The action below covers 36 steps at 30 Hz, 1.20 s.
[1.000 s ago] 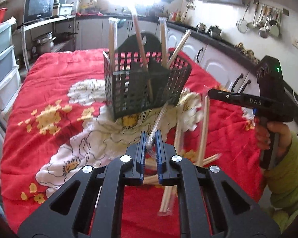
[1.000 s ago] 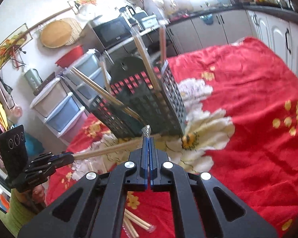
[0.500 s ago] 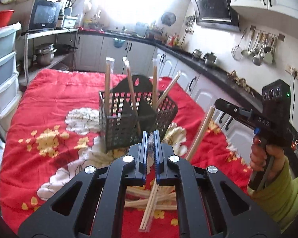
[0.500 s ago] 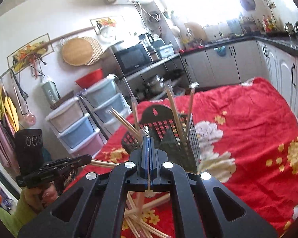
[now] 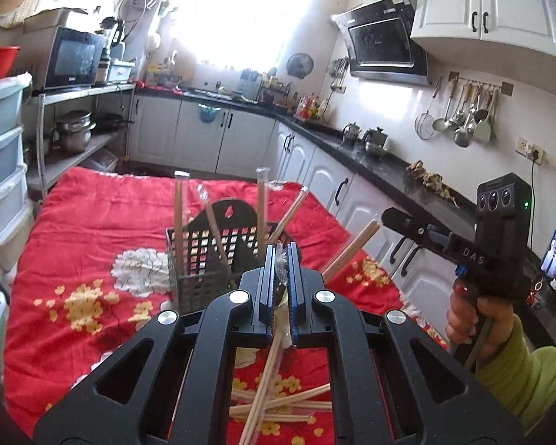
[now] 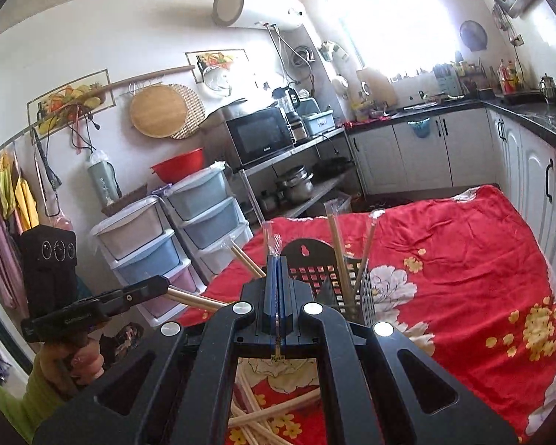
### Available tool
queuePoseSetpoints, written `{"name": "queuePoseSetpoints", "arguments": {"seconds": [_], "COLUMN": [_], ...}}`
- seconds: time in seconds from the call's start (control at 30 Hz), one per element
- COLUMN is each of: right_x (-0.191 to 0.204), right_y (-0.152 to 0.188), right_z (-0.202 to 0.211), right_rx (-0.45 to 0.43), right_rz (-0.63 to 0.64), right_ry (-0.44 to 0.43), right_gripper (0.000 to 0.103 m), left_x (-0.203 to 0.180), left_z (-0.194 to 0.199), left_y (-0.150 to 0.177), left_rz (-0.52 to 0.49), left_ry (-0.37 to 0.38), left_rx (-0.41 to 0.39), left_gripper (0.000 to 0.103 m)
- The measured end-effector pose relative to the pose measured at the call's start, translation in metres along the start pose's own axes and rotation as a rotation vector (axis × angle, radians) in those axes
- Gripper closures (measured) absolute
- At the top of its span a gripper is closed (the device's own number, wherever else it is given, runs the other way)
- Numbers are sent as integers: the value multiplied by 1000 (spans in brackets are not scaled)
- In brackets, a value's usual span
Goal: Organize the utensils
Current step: 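Lift both held chopsticks upright and carry them above the green basket, then lower both held chopsticks down into the green basket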
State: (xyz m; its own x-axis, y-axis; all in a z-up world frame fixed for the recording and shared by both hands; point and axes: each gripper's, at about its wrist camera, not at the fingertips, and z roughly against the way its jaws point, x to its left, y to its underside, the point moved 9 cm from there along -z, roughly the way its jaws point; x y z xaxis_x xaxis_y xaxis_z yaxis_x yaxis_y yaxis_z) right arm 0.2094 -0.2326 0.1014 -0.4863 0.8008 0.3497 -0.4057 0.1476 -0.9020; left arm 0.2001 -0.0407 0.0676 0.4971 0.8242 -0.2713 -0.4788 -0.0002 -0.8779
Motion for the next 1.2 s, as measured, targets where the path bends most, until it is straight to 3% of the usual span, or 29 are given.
{"name": "queuePoseSetpoints", "arguments": {"seconds": [0.27,0.73,1.2], "right_x": [3,22,33], "right_y": [-21,-78,-114], "right_z": [9,17,10], "right_rx": [-50,-153,-198], "right_rz": [11,57,77], "right_ry": [3,-26,-60], "right_gripper": [102,102,102], "left_x": [-4,10,19], "left_z": [15,38,26], "left_y": [-21,-54,-82], "left_rz": [16,22,41], "left_ry": [22,-71,-139], "left_rx": [-58,-143,-177], "left_gripper": [100,100,100]}}
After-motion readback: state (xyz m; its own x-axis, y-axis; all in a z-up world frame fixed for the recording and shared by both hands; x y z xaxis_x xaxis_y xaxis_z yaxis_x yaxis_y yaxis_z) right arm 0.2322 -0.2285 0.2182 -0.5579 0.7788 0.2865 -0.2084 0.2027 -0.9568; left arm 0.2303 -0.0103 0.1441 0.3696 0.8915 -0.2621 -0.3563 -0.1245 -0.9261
